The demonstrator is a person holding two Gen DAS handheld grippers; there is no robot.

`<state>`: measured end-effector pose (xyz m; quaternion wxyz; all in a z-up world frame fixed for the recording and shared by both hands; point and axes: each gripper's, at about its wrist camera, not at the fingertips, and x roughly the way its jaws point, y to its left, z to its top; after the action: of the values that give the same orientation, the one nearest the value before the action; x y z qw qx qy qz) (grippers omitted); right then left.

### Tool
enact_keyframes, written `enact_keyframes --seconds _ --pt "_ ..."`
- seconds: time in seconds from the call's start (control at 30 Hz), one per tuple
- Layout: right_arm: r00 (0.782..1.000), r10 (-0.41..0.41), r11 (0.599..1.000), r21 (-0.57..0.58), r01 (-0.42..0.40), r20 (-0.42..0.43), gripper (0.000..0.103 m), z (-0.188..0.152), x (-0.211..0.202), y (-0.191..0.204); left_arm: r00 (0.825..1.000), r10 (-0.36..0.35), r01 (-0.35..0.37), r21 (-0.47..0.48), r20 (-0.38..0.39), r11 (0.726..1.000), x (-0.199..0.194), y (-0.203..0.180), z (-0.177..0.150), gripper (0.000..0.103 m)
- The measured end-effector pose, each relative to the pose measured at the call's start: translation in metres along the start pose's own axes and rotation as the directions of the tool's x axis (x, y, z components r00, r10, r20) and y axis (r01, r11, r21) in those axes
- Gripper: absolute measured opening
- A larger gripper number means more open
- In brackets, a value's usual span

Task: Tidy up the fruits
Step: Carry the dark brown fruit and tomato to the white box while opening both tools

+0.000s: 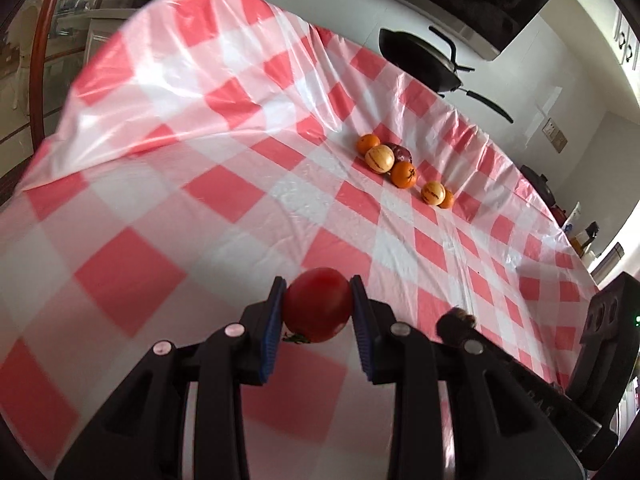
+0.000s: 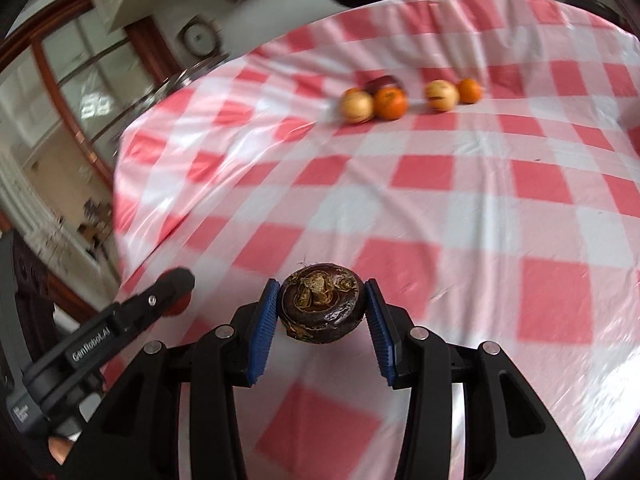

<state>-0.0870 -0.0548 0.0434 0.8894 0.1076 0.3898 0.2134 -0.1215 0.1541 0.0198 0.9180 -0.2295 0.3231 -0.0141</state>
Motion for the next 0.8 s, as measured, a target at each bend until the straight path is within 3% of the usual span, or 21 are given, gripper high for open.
enact_keyframes --seconds 0.2,0.5,0.7,0.8 --pt "0.998 0.052 0.995 -0.08 -0.055 -0.044 0.043 -0.016 0.002 0.036 0.999 0.007 -0.01 0.046 0.051 0.999 -0.04 0.03 -0.01 0.033" --pt "0.981 0.141 0.969 -0.186 -0.165 -0.134 0.043 -0.042 0.009 0.096 0.989 0.083 -0.083 -0.006 0.124 0.997 -0.1 0.104 -0.023 0.033" --pt "0.958 0.189 0.908 -0.332 -0.254 -0.216 0.043 -0.073 0.01 0.159 0.981 0.148 -0.134 -0.107 0.129 0.985 -0.143 0.173 -0.044 0.033" --pt "0.937 0.217 0.844 -0.429 -0.321 -0.273 0.043 -0.097 0.01 0.198 0.977 0.176 -0.154 -0.165 0.124 0.974 -0.162 0.201 -0.057 0.033"
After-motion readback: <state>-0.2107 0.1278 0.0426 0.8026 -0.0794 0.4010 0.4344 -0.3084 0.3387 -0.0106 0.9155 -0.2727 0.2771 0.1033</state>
